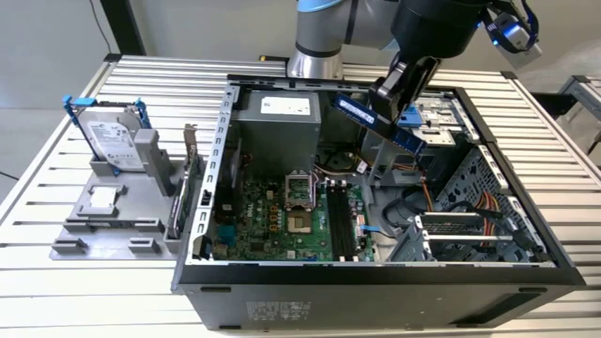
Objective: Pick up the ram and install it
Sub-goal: 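Insert the ram into the slot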
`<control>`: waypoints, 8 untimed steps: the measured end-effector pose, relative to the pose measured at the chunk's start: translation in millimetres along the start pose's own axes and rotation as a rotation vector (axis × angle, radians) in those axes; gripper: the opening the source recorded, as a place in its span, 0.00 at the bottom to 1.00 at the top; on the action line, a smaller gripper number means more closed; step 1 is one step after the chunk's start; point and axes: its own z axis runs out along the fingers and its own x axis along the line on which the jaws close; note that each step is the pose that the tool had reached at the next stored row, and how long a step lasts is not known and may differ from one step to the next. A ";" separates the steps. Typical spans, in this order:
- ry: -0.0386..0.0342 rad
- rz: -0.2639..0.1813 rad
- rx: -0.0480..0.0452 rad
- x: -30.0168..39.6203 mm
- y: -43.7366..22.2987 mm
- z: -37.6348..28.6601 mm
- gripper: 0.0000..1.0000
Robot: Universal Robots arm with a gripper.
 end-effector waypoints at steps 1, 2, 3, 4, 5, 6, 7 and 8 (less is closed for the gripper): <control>-0.0002 0.004 -0.0001 0.0 0.0 0.0 0.00; -0.0005 0.007 -0.0001 0.0 0.0 0.0 0.00; -0.0006 0.010 -0.0001 0.0 0.0 0.0 0.00; -0.0006 0.011 -0.0001 0.0 0.0 0.0 0.00; -0.0006 0.011 -0.0001 0.0 0.0 0.0 0.00; -0.0006 0.011 -0.0001 0.0 0.0 0.0 0.00; -0.0006 0.011 -0.0001 0.0 0.0 0.0 0.00; -0.0006 0.011 -0.0001 0.0 0.0 0.0 0.00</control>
